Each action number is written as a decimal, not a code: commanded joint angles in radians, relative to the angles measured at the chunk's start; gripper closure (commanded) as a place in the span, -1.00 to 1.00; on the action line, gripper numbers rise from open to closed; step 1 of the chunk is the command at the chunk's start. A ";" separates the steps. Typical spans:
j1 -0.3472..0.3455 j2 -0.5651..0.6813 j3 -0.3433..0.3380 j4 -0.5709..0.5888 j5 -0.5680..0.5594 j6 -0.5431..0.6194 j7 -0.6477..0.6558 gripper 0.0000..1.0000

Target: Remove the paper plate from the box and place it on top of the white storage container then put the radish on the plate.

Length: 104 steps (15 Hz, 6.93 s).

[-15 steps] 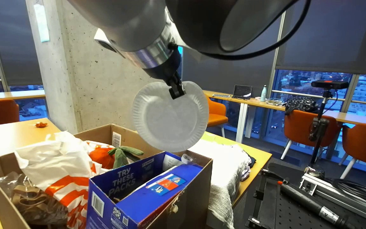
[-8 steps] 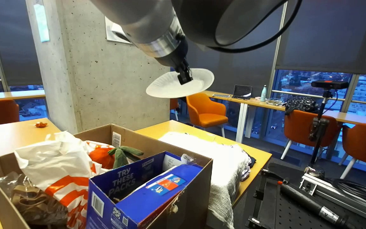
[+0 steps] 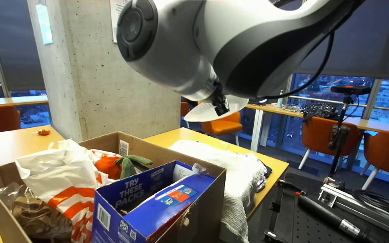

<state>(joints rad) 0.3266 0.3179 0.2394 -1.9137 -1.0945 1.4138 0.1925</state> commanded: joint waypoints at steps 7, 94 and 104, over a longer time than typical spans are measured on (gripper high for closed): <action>-0.043 -0.008 -0.014 -0.136 0.008 0.083 0.332 1.00; -0.254 0.622 -0.013 0.816 1.075 0.680 -0.693 1.00; -0.237 0.354 -0.097 0.788 1.041 0.436 -0.572 0.96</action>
<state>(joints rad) 0.0718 0.7828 0.1684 -1.0814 -0.0360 1.9368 -0.4217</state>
